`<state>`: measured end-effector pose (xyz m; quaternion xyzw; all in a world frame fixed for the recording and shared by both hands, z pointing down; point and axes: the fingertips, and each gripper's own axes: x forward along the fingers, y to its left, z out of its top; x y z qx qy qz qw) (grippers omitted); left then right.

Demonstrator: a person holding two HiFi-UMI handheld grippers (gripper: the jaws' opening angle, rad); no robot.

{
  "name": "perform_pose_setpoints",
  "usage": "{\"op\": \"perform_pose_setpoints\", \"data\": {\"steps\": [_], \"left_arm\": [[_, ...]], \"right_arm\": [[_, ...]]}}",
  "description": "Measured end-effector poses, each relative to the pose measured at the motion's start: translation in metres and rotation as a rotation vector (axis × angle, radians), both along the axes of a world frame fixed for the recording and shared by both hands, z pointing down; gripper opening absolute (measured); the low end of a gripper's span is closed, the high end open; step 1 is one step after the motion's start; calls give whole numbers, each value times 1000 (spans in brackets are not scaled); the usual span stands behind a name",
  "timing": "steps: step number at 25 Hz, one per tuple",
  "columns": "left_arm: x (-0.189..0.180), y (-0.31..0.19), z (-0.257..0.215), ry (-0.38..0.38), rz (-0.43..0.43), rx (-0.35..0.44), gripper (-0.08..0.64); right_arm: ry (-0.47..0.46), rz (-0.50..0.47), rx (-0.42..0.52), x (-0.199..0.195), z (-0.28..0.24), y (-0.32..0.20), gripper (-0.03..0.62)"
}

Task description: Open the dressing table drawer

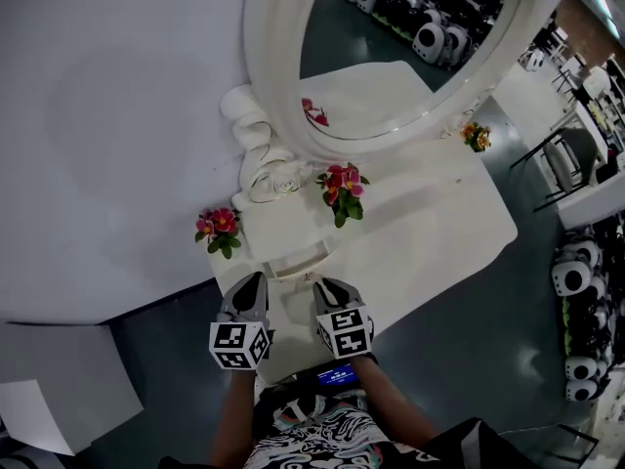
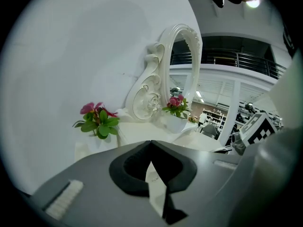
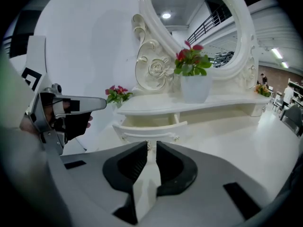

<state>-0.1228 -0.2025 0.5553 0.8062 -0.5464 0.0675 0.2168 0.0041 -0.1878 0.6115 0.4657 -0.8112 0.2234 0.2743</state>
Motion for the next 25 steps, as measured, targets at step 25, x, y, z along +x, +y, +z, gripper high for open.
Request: {"op": "perform_pose_setpoints", "data": {"steps": [25], "left_arm": [[13, 40, -56, -23, -5, 91, 2]], "right_arm": [[-95, 27, 192, 16, -86, 28, 2]]}}
